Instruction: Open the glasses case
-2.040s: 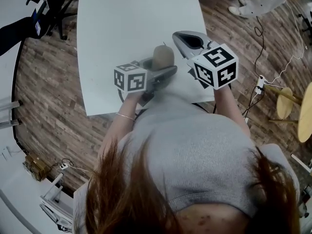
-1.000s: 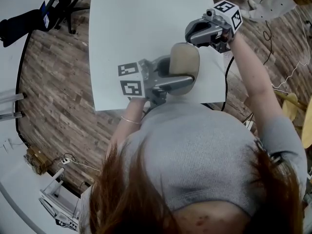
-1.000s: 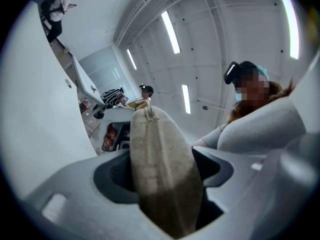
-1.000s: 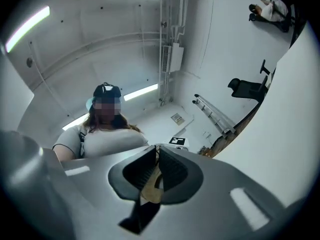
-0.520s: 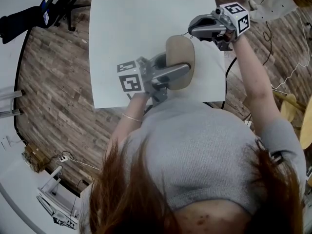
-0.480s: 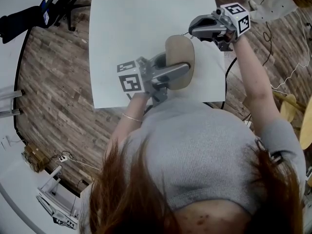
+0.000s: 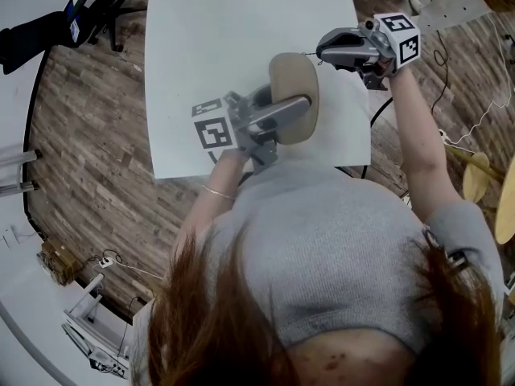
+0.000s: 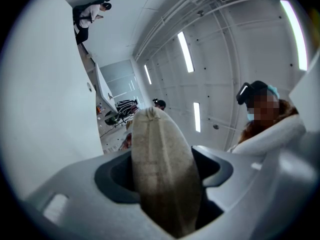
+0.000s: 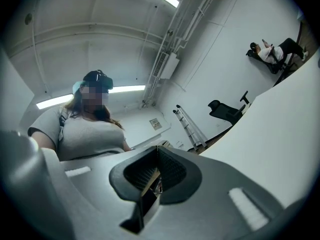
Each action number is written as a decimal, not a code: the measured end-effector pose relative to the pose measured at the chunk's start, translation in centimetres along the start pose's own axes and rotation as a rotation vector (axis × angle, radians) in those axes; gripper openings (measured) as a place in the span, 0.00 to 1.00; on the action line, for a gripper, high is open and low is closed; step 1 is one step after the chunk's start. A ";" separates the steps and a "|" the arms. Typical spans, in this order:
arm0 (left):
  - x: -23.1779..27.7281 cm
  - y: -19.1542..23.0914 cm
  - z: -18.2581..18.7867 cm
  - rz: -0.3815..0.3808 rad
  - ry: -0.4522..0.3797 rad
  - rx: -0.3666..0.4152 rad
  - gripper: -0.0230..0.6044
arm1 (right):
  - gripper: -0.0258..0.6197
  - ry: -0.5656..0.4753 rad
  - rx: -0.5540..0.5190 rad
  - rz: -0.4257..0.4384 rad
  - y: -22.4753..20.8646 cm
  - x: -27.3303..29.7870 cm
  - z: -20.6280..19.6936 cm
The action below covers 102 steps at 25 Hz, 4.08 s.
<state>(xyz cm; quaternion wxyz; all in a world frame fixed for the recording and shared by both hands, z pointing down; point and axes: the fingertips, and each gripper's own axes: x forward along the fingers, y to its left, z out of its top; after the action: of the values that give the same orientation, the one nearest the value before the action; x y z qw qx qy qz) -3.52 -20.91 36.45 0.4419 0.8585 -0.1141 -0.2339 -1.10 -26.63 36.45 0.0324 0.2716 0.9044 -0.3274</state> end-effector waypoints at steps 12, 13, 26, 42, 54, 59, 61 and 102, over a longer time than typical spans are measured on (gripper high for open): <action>0.0 -2.4 1.6 -0.082 -0.064 0.141 0.55 | 0.05 0.091 -0.171 -0.072 3.1 1.3 1.7; 0.0 -2.3 1.6 -0.080 -0.067 0.137 0.55 | 0.05 0.104 -0.171 -0.079 3.0 1.2 1.5; -0.5 -2.0 2.2 -0.046 -0.103 0.124 0.55 | 0.05 0.120 -0.134 -0.119 3.4 1.2 -0.8; -0.6 -1.8 2.4 -0.029 -0.124 0.129 0.55 | 0.05 0.103 -0.123 -0.159 4.4 1.2 -3.2; -0.9 -1.5 2.7 -0.004 -0.128 0.146 0.55 | 0.05 0.085 -0.098 -0.183 4.7 1.7 -5.4; -0.9 -1.2 3.4 -0.003 -0.142 0.139 0.55 | 0.05 0.096 -0.089 -0.186 4.6 1.7 -5.6; -0.8 -1.2 3.5 -0.001 -0.146 0.144 0.55 | 0.05 0.092 -0.085 -0.187 4.7 1.7 -5.9; -1.7 -2.4 6.6 -0.006 -0.273 0.155 0.55 | 0.05 0.107 0.007 -0.159 6.2 6.1 -10.3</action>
<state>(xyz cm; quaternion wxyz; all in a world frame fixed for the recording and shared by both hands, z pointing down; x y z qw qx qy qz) -8.32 -23.48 31.67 0.3538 0.8506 -0.1883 -0.3404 -1.91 -13.53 39.51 -0.0432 0.2160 0.9224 -0.3172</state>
